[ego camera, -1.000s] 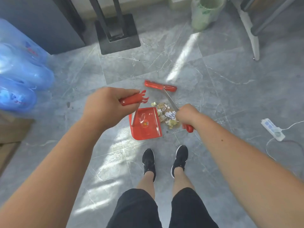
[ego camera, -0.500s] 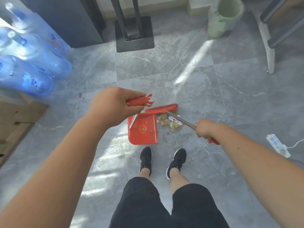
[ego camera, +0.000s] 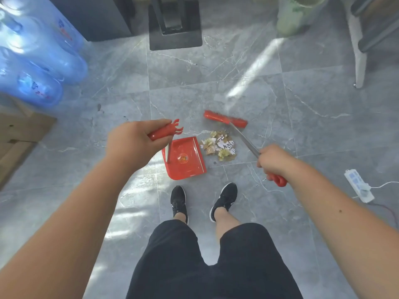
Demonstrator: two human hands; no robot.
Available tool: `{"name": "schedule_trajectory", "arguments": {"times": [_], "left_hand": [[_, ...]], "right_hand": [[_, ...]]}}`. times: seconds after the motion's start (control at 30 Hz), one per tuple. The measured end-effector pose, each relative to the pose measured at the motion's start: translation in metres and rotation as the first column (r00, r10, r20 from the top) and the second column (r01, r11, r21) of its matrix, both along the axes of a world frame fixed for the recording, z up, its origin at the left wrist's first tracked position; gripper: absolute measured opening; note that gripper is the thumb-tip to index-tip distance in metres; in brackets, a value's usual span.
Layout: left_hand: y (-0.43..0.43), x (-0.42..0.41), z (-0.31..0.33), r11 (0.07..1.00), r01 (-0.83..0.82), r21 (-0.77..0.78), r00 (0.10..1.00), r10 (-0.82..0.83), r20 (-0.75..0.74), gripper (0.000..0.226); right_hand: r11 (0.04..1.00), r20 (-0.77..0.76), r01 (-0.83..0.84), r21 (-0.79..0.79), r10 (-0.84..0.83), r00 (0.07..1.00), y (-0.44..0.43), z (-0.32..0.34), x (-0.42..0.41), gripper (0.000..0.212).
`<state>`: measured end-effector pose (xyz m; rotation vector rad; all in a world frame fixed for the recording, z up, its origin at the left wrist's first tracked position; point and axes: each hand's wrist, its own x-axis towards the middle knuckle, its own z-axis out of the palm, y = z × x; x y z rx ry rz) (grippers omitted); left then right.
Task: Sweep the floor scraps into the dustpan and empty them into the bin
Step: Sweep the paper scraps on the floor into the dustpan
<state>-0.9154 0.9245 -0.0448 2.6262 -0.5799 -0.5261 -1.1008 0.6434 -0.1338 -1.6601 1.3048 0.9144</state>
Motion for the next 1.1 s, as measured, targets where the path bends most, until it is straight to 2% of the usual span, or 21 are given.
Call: {"name": "schedule_trajectory", "arguments": {"times": [0.2, 0.33, 0.4, 0.67, 0.77, 0.97, 1.1], "left_hand": [[0.008, 0.015, -0.031, 0.992, 0.117, 0.049, 0.993, -0.117, -0.017, 0.037], [0.022, 0.032, -0.041, 0.983, 0.172, 0.066, 0.985, -0.171, -0.013, 0.034], [0.029, 0.041, -0.046, 0.973, 0.217, 0.075, 0.976, -0.213, -0.054, 0.030], [0.047, 0.077, -0.058, 0.933, 0.343, 0.107, 0.932, -0.324, -0.160, 0.028], [0.049, 0.086, -0.058, 0.919, 0.370, 0.134, 0.926, -0.353, -0.135, 0.023], [0.074, 0.092, -0.051, 0.943, 0.327, 0.061, 0.945, -0.327, -0.010, 0.019], [0.089, 0.096, -0.054, 0.936, 0.346, 0.068, 0.938, -0.346, -0.013, 0.020]], "right_hand": [[0.972, 0.065, 0.233, -0.025, -0.231, 0.971, 0.033, -0.013, 0.018, 0.013], [0.876, 0.104, 0.478, 0.064, -0.482, 0.870, 0.060, -0.022, 0.018, 0.011], [0.832, 0.118, 0.547, 0.089, -0.554, 0.824, 0.075, -0.028, 0.014, 0.011], [0.726, 0.127, 0.685, 0.057, -0.686, 0.717, 0.128, -0.036, 0.015, 0.020], [0.690, 0.138, 0.722, 0.055, -0.721, 0.679, 0.147, -0.042, 0.015, 0.022], [0.672, 0.149, 0.741, 0.004, -0.733, 0.664, 0.173, -0.049, 0.009, 0.026], [0.674, 0.147, 0.739, -0.007, -0.730, 0.668, 0.182, -0.049, 0.007, 0.026]]}}
